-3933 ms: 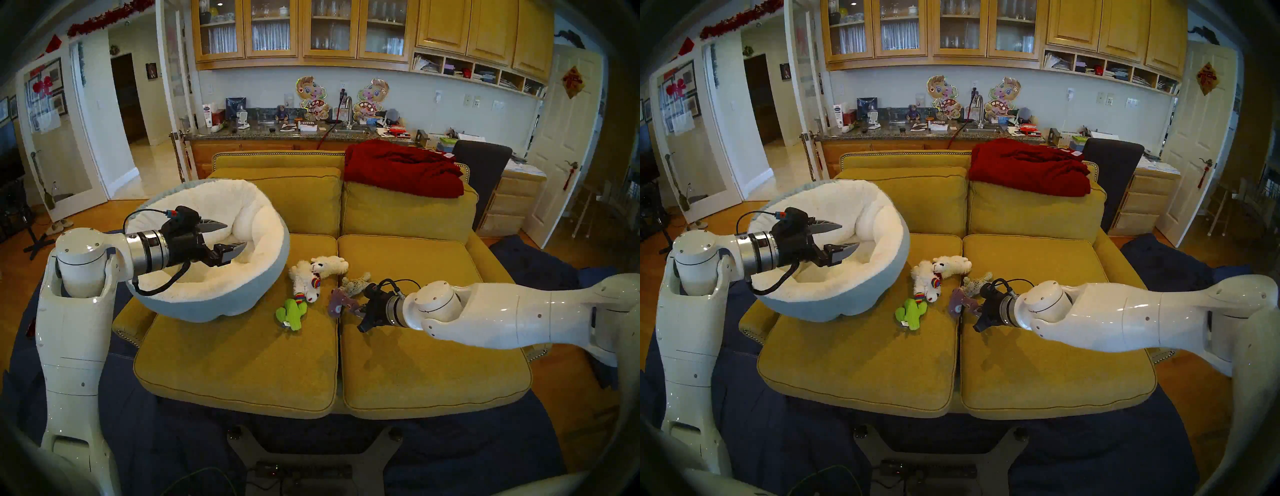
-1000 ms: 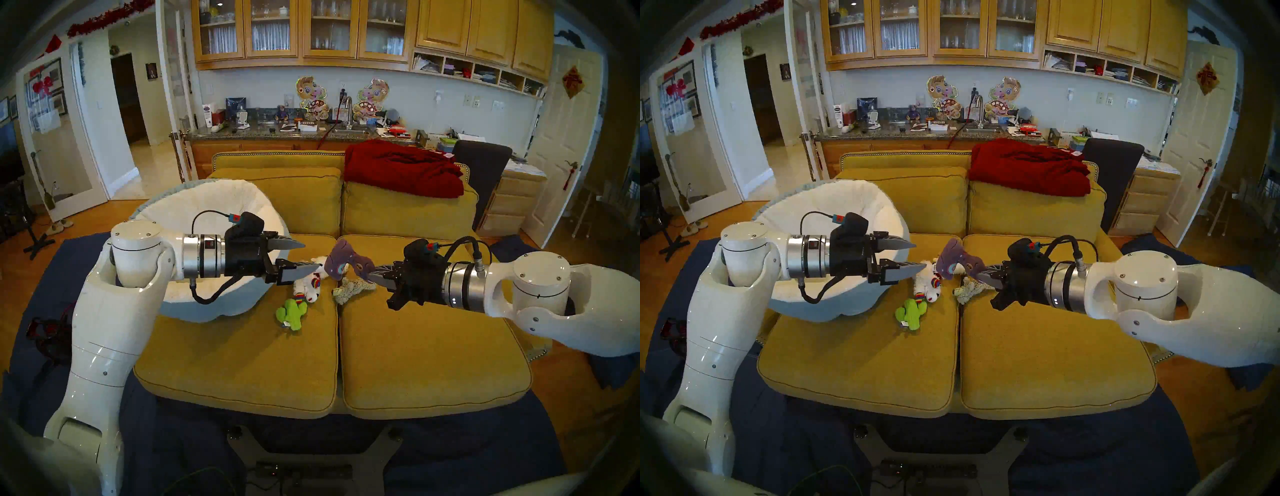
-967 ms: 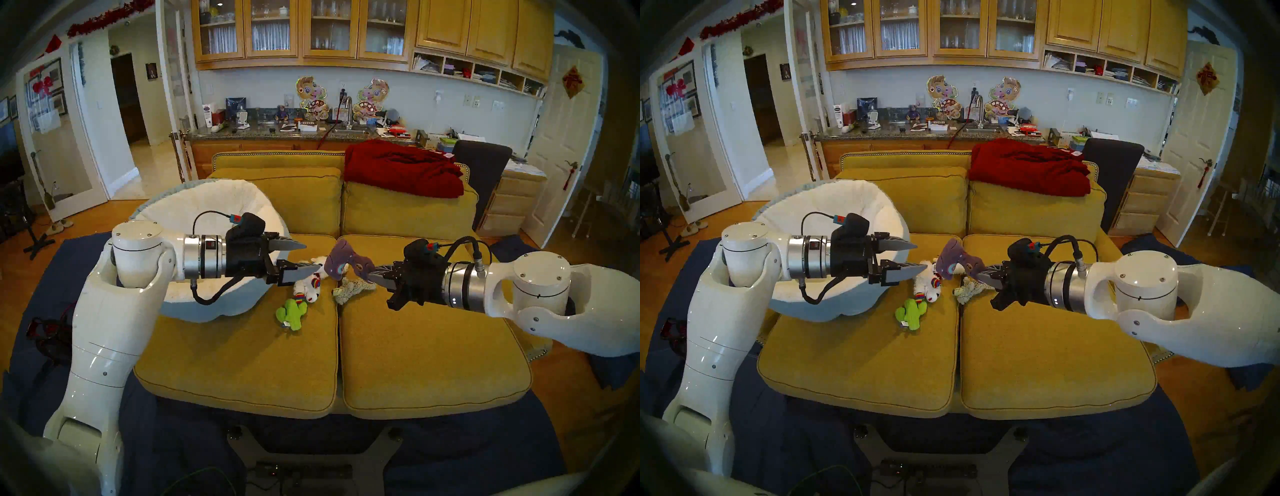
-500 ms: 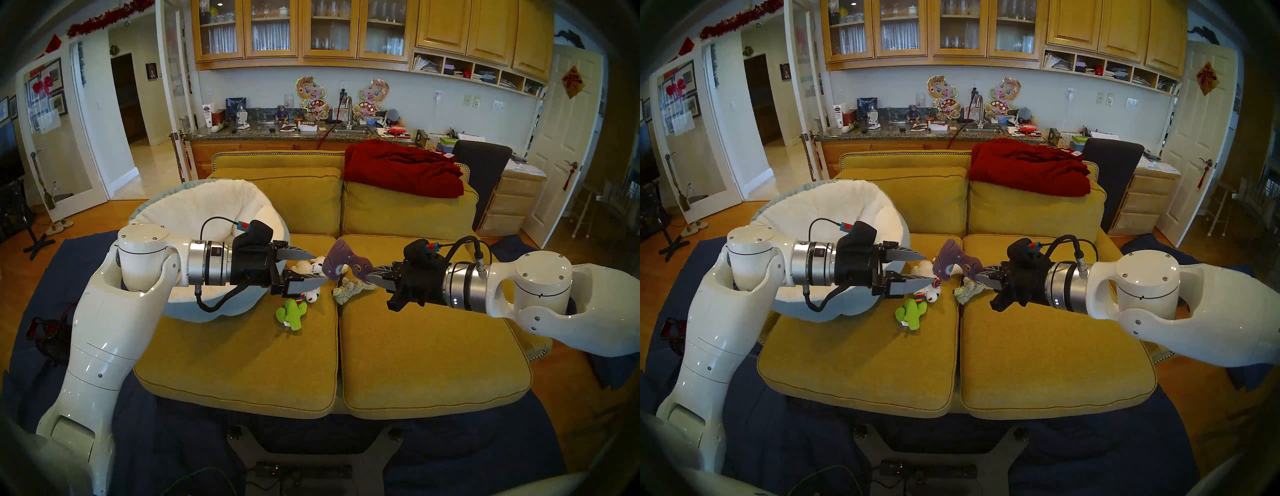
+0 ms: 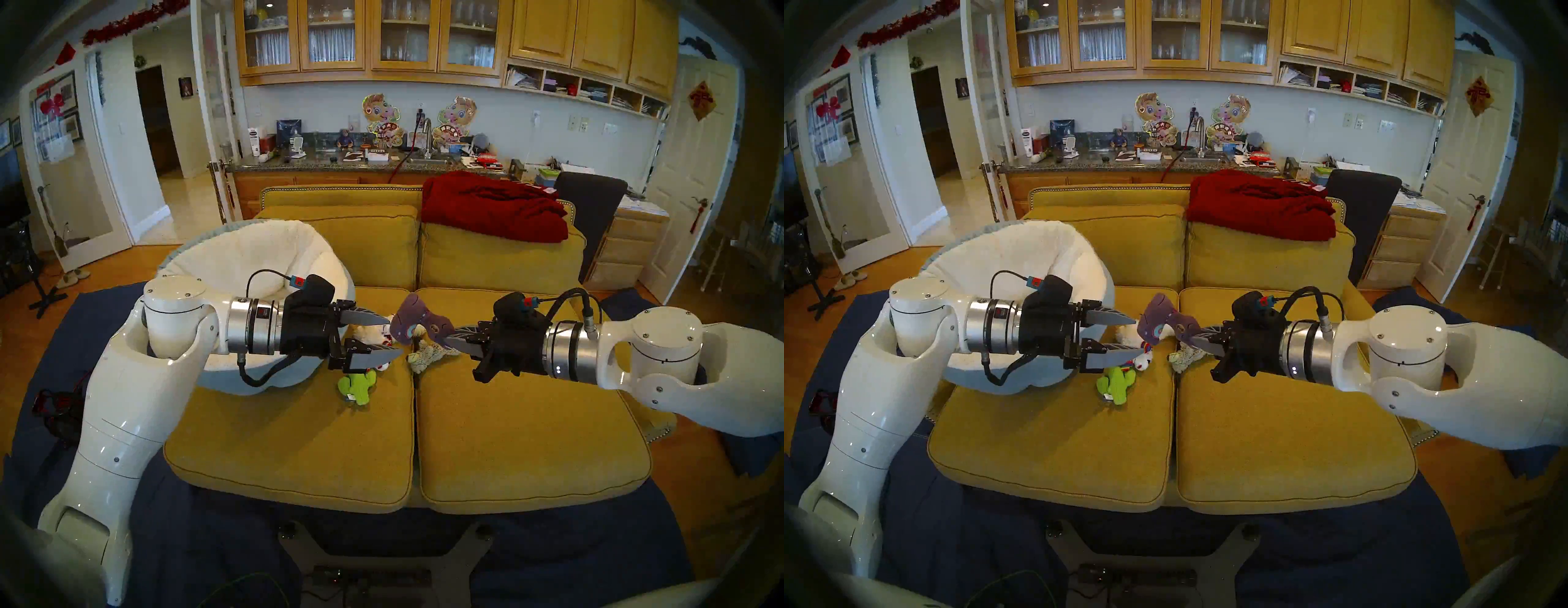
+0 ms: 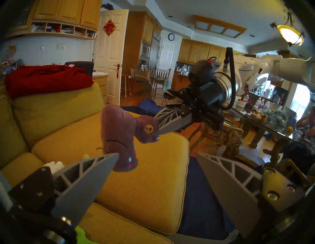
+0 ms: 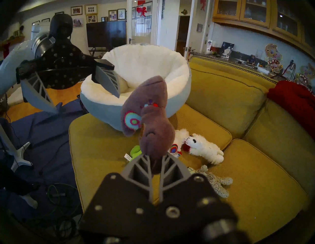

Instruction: Put toys into dog bed

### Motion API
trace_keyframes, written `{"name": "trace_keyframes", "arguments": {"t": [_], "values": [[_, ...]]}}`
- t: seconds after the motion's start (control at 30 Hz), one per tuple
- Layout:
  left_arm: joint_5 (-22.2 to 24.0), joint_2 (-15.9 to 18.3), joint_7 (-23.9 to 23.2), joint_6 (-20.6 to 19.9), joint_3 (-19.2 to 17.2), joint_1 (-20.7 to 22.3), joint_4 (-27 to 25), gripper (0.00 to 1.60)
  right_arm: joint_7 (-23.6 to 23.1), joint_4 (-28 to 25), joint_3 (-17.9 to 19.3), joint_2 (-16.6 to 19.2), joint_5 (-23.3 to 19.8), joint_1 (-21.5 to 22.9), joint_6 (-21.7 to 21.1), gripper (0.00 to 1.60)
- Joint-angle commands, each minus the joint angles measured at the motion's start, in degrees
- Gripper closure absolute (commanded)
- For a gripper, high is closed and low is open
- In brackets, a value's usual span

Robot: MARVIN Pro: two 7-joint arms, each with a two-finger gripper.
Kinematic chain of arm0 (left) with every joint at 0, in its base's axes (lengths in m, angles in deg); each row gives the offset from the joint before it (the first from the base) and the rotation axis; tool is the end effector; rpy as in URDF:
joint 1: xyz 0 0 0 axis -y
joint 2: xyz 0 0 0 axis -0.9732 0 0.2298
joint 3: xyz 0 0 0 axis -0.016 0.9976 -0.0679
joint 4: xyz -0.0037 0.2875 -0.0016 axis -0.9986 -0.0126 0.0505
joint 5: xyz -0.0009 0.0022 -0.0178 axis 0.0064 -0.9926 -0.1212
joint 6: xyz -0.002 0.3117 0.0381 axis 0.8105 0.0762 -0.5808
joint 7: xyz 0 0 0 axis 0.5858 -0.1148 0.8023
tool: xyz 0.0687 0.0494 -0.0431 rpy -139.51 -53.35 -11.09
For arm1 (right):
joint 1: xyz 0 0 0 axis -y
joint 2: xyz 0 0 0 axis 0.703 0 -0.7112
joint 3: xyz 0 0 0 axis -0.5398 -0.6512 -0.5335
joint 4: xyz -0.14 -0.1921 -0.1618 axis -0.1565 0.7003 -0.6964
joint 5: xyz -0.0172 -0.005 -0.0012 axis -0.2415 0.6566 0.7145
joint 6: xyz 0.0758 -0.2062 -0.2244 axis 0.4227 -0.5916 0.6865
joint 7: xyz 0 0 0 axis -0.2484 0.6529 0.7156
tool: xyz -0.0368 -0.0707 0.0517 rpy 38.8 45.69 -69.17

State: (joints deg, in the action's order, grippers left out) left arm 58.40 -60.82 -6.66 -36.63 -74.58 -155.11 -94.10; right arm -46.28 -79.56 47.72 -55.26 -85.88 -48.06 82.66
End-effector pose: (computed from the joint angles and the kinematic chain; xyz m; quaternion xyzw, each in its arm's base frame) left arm 0.3769 0.0081 -0.1563 0.6504 -0.4474 0.4403 0.4277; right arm 0.3224 -0.0190 -0.1509 -0.7518 -0.3858 -0.4906 0.2127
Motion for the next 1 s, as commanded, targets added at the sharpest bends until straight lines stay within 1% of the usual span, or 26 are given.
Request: {"name": "trace_keyframes", "arguments": {"t": [0.0, 0.2, 0.53, 0.97], "values": [[1.69, 0.43, -2.33, 0.65, -0.92, 1.66, -0.24, 0.0, -0.23, -0.35, 0.25, 0.08, 0.62, 2.6, 0.61, 1.6], [1.41, 0.94, -1.93, 1.33, -0.96, 2.04, 0.76, 0.0, -1.05, -0.91, -0.57, 0.1, 0.93, 3.48, 0.6, 1.6], [1.0, 1.35, -2.04, 2.22, -0.9, 2.84, 2.19, 0.0, -2.87, -2.41, -0.84, 0.12, 0.87, 5.19, 0.55, 1.6], [1.35, 1.31, -2.9, 2.4, -0.76, 3.21, 2.47, 0.0, -4.7, -3.36, -1.99, 0.13, -0.1, 6.76, 0.26, 1.6]]}}
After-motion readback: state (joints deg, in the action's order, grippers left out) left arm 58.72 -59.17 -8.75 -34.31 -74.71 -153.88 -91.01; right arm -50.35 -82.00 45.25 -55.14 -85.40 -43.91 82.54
